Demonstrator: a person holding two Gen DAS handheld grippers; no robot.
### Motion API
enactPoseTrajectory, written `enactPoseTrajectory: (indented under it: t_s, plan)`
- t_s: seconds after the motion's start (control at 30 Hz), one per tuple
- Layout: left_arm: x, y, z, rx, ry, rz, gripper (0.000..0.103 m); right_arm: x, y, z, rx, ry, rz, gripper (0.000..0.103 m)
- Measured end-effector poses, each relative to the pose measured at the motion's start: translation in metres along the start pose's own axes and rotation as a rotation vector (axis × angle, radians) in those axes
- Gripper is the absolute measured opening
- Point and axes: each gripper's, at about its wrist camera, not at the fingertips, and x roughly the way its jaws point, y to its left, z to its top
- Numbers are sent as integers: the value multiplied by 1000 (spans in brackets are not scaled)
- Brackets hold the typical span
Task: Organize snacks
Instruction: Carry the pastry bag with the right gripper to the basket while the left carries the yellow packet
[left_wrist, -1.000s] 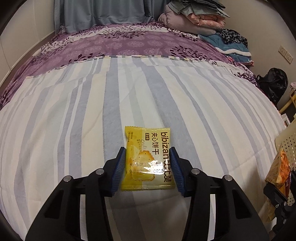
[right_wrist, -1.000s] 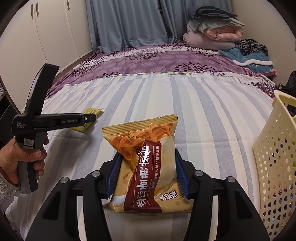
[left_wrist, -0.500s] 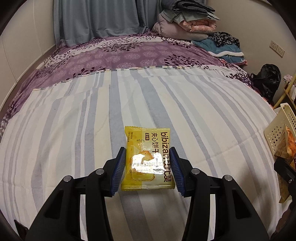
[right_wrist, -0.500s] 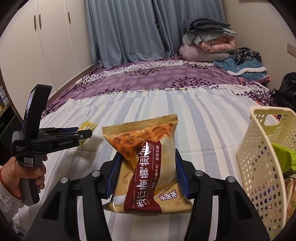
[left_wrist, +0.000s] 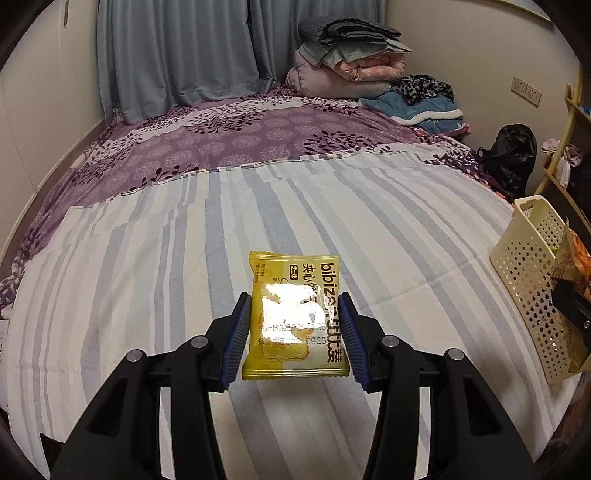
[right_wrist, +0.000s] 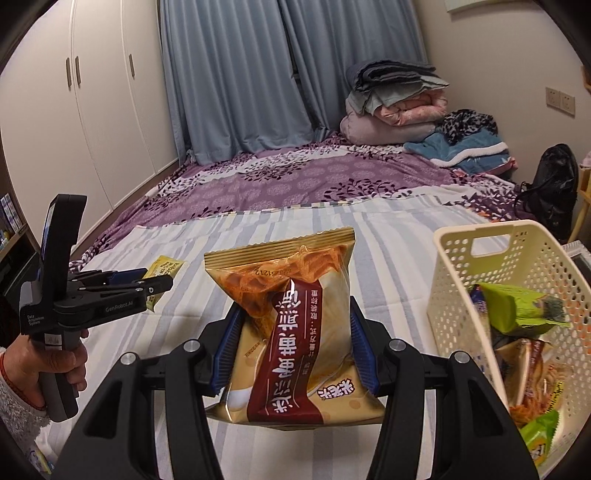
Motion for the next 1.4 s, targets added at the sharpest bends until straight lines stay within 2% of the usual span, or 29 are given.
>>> enactPoseTrajectory:
  t_s: [0.43,1.0,1.4]
  plan:
    - [-35,-29,-6,47,-41,-31,49,-47,-34,-5,62,-71,-74,54]
    - [-65,-72,-16,120,-70,-80,49,-102,-107,-28,183,-134,-237,54]
    - [-78,-97,-27,162,-73,-116,49,-126,-151,-42,263,-154,-318,54]
